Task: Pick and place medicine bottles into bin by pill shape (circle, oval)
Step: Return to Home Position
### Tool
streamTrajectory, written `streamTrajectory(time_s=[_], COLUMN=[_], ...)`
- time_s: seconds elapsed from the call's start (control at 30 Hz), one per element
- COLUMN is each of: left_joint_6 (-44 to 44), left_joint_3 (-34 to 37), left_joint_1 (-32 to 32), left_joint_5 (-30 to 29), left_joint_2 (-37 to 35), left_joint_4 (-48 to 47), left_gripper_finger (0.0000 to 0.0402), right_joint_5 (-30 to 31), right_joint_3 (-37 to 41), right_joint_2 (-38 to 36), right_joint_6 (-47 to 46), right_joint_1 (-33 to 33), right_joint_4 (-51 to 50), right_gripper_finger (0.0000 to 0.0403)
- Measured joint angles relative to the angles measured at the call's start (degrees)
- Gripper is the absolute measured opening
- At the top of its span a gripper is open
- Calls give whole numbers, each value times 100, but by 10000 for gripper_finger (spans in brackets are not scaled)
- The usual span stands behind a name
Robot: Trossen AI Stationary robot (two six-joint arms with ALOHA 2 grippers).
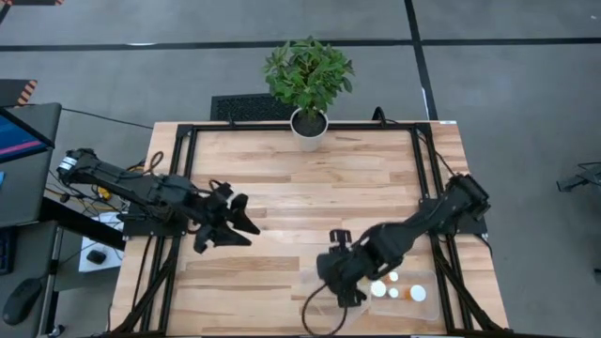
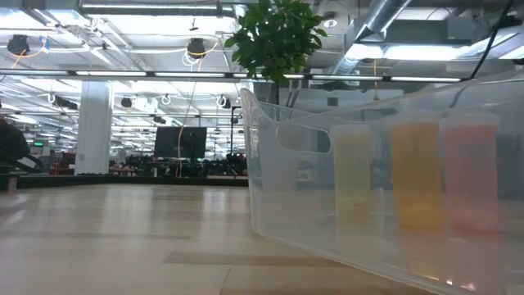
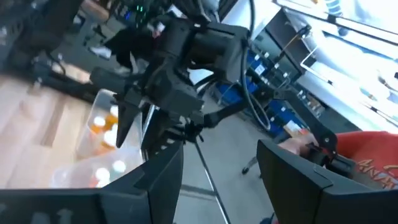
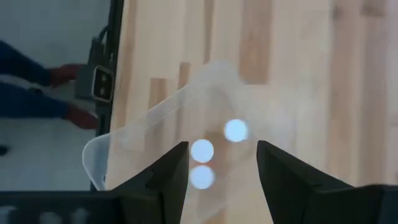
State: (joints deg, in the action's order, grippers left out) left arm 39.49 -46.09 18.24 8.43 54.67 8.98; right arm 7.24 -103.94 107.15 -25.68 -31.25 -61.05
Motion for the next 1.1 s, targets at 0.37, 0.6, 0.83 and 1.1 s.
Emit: streamTrajectory(time_s=[0.37,0.6,0.83,1.1], left_joint_6=[-345,-1012,-1979,-1544], left_joint_3=[-249,-310,-23,1392], left_joint_1=[-614,-837,-837,-837], left_joint_5=[-181,-815,-1114,-1442], left_joint_2=[-1433,-2611,-3648,-4669], left_joint_4=[125,-174,-1195,-1187], left_gripper_finger=[198,198,198,198], right_joint_5=[484,706,2601,2256], right_joint_3=[4,24,1242,4774], right_joint_2=[-1535,-3089,-4893,-7541], right_joint_6=[541,672,1342,1354], right_joint_1=[402,654,431,429], right_joint_4=[473,-184,367,3158], right_gripper_finger=[189,193,189,192])
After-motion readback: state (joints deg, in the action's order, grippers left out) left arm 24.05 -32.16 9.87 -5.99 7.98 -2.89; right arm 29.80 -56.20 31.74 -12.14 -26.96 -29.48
